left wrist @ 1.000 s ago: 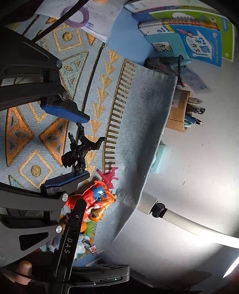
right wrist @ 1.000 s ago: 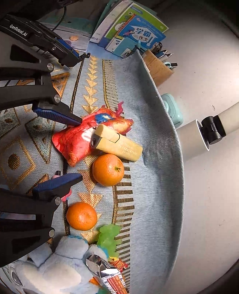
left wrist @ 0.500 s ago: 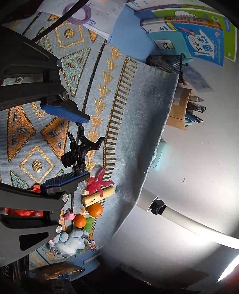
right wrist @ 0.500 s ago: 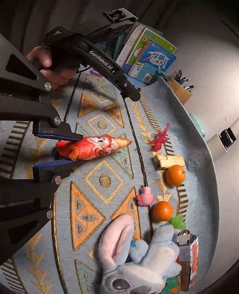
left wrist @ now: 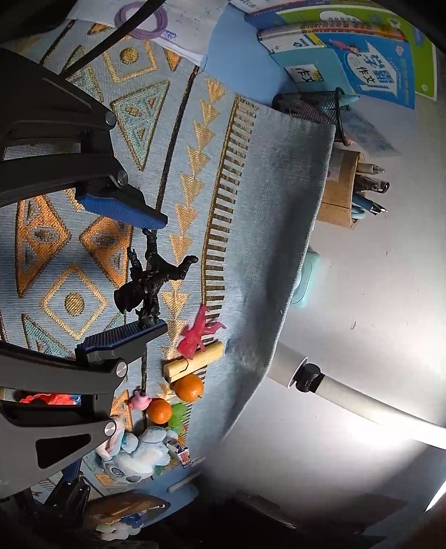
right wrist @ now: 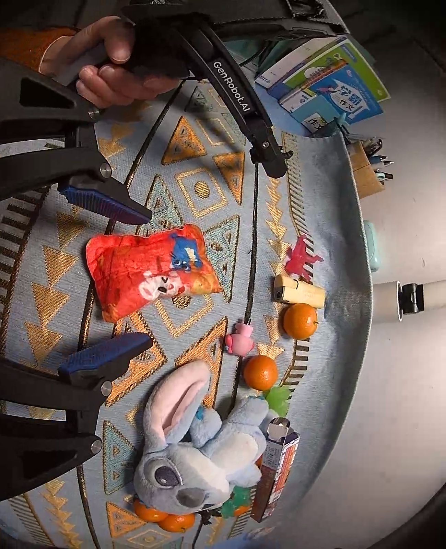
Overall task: Organize objects
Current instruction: 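Lift the black figure and red snack bag off the rug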
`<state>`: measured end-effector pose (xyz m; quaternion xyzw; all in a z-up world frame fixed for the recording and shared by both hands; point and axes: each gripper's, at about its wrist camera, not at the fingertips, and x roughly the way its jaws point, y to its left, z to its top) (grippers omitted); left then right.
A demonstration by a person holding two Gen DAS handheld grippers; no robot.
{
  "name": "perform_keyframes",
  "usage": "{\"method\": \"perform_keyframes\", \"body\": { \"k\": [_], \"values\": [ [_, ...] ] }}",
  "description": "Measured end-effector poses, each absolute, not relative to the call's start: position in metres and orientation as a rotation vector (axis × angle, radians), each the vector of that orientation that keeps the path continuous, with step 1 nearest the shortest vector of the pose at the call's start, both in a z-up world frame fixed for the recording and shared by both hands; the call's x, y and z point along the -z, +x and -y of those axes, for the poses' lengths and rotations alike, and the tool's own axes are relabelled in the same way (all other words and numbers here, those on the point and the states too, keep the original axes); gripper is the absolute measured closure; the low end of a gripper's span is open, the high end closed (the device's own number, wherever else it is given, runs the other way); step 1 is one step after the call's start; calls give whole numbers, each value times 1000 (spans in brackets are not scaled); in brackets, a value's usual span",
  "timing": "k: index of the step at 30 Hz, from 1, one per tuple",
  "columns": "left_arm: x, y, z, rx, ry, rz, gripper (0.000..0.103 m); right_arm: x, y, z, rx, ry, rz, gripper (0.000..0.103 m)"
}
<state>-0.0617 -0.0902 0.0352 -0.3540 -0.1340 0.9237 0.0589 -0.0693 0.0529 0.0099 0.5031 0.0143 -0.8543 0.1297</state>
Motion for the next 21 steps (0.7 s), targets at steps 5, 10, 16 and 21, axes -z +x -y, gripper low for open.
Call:
{"method": "perform_keyframes", "body": {
  "k": [5, 10, 16, 21],
  "values": [
    [-35, -63, 87, -2820, -1091, 353, 51, 5, -74, -28, 2489, 1448, -276, 39],
    [-35, -63, 88, -2818, -1097, 349, 51, 9, -77, -20, 2516, 1405, -336, 39],
    [-35, -64, 86, -2816, -1103, 340, 51, 8, -85, -32, 2555, 1397, -204, 59],
    [-35, -62, 82, -2824, -1095, 315, 51, 0, -75, -47, 2530, 1379, -38, 70]
  ]
}}
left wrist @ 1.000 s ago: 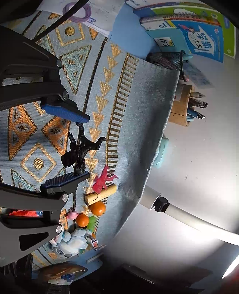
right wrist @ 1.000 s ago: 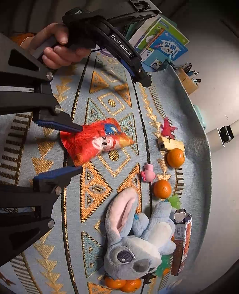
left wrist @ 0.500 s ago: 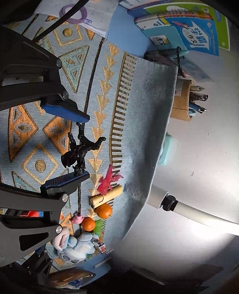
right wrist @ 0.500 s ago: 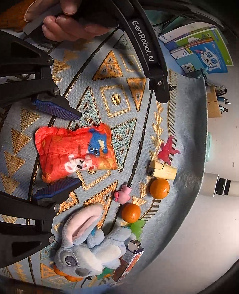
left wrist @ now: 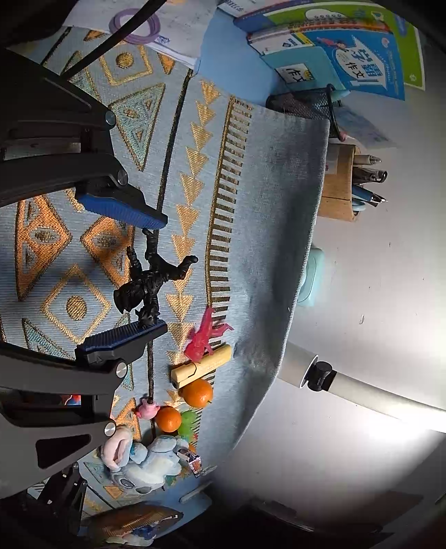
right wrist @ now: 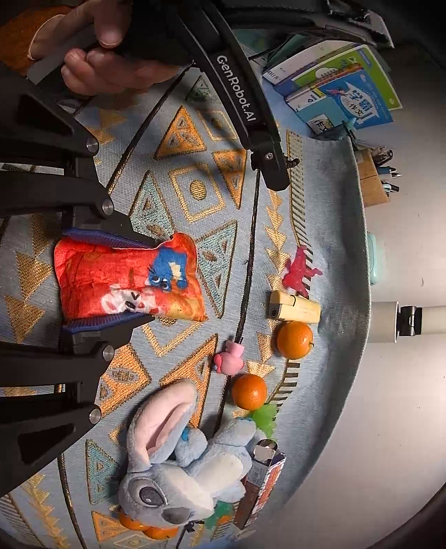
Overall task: Organize objects
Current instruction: 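Lift the black figure and red snack bag off the rug, then carry both items over the wicker basket and open both grippers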
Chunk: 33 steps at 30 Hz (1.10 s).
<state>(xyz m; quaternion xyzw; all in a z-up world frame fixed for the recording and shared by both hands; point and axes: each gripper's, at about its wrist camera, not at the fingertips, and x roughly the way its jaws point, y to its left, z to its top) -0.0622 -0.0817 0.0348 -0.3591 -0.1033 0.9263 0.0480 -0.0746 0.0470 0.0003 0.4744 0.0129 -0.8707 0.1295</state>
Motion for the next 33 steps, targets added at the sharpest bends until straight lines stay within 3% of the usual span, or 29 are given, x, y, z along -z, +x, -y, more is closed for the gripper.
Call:
{"method": "perform_keyframes", "body": {
  "k": [12, 19, 33],
  "values": [
    [-37, -45, 36, -2774, -1026, 103, 51, -36, -13, -135, 2579, 1274, 428, 70],
    [-68, -30, -7, -2690, -942, 58, 51, -84, 27, -197, 2757, 1138, 518, 70],
    [-139, -13, -187, -2390, -753, -96, 51, -149, 110, -383, 3172, 870, 921, 70]
  ]
}}
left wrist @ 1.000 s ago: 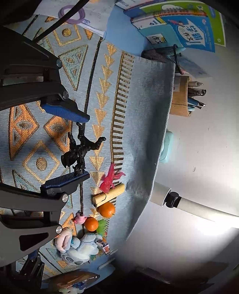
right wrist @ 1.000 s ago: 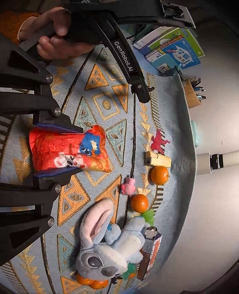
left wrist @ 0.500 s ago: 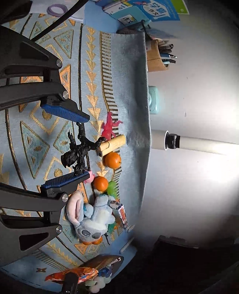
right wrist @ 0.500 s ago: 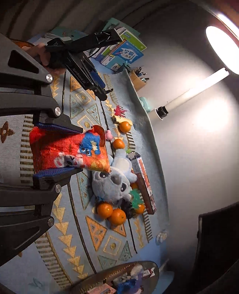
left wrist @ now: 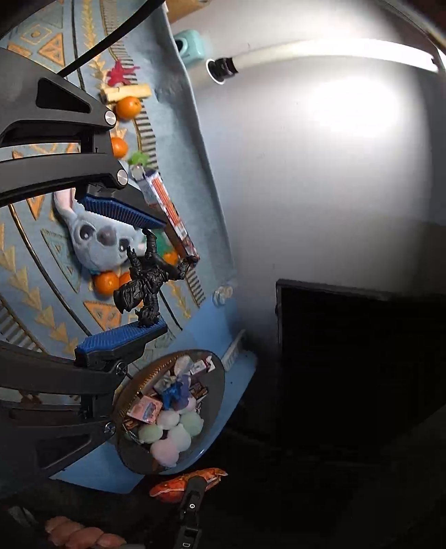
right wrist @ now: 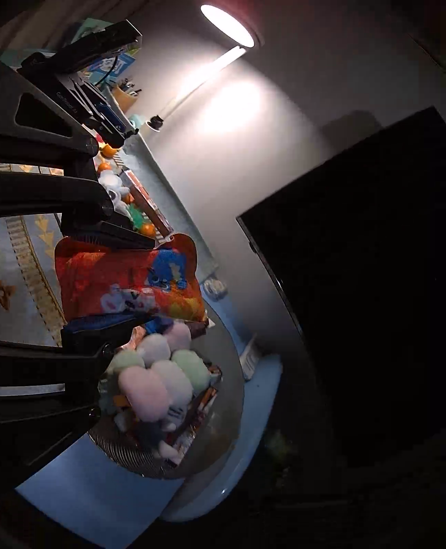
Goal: Organize objects
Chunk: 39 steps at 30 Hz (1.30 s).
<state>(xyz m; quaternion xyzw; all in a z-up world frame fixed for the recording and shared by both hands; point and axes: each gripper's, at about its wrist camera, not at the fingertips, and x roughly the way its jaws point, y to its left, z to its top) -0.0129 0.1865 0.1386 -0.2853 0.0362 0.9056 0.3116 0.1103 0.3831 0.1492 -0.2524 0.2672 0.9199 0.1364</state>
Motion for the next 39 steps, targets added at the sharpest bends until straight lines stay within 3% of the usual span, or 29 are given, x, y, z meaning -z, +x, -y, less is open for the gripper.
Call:
{"method": "perform_keyframes", "body": {
  "k": [10, 18, 19, 21, 31, 39],
  "values": [
    [-136, -33, -327, -2221, -738, -187, 51, -139, 105, -530, -2388, -717, -954, 70],
    [-130, -51, -385, -2171, -743, -172, 48, -129, 60, -546, -2435, -812, -901, 68],
    [-129, -52, -388, -2171, -751, -172, 43, -129, 56, -545, -2448, -820, -893, 68],
    [-127, -55, -390, -2174, -773, -159, 32, -129, 54, -546, -2449, -836, -892, 64],
    [-130, -50, -339, -2189, -827, -39, 32, -138, 80, -519, -2527, -825, -856, 59],
    [-139, -44, -256, -2289, -861, 91, 32, -152, 90, -461, -2631, -849, -809, 56]
  ]
}}
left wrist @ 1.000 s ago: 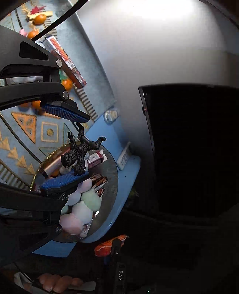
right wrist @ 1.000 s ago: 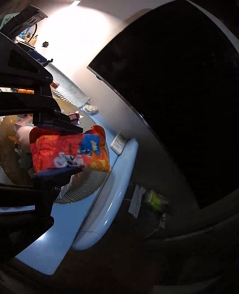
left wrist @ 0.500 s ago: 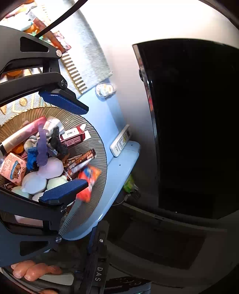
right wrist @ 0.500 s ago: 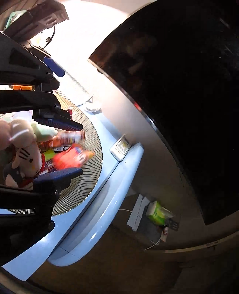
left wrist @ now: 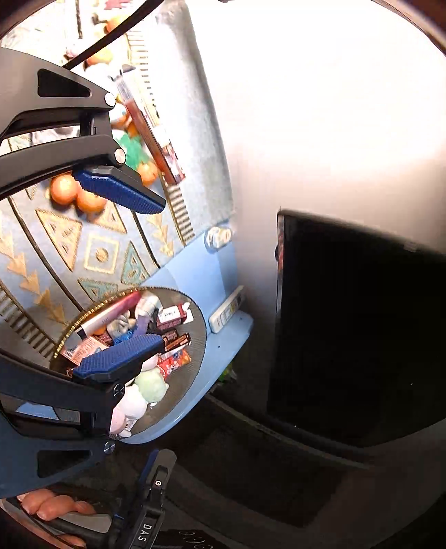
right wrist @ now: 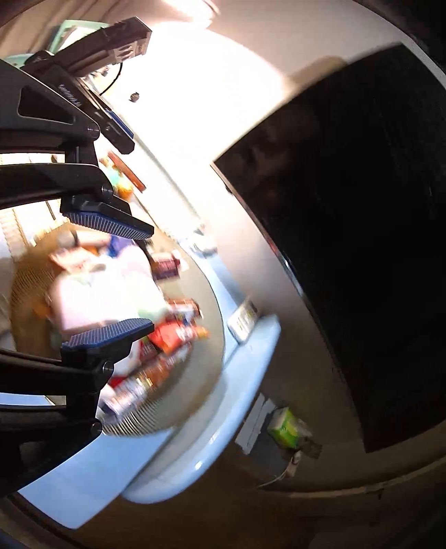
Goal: Organize objects
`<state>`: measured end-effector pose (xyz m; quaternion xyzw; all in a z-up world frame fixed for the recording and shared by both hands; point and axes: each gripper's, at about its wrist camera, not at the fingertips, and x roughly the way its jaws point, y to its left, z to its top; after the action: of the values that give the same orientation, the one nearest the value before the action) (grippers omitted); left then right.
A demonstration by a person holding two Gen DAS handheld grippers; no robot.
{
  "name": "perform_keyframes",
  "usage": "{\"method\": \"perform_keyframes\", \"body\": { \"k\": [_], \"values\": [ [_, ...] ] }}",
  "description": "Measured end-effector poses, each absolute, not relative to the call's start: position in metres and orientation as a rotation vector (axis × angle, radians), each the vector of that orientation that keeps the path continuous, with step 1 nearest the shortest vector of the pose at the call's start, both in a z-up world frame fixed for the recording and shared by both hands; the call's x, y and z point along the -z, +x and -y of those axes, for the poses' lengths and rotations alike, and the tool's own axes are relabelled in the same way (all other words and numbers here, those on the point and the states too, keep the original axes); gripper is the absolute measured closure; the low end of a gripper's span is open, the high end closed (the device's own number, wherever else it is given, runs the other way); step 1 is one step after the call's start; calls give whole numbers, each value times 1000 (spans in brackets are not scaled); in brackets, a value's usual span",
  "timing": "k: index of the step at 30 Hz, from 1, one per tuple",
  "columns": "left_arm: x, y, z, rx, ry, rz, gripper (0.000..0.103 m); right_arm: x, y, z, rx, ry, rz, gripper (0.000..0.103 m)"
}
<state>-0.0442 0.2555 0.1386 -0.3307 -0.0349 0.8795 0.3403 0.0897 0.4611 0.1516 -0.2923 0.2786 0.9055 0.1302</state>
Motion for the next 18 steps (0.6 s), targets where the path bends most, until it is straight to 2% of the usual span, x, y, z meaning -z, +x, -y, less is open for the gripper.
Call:
{"method": "perform_keyframes", "body": {
  "k": [2, 4, 5, 10, 18],
  "values": [
    [-141, -39, -228, -2321, -863, 124, 32, -155, 89, -440, -2666, -865, -789, 53],
    [-142, -33, -198, -2366, -863, 148, 32, -157, 88, -418, -2706, -877, -766, 41],
    [-140, -32, -186, -2389, -863, 155, 32, -158, 87, -406, -2730, -879, -752, 39],
    [-128, -24, -104, -2541, -879, 192, 32, -148, 71, -346, -2818, -969, -654, 38],
    [-93, -44, 40, -2747, -1013, 406, 32, -83, 40, -257, -2862, -1231, -538, 38]
  ]
}}
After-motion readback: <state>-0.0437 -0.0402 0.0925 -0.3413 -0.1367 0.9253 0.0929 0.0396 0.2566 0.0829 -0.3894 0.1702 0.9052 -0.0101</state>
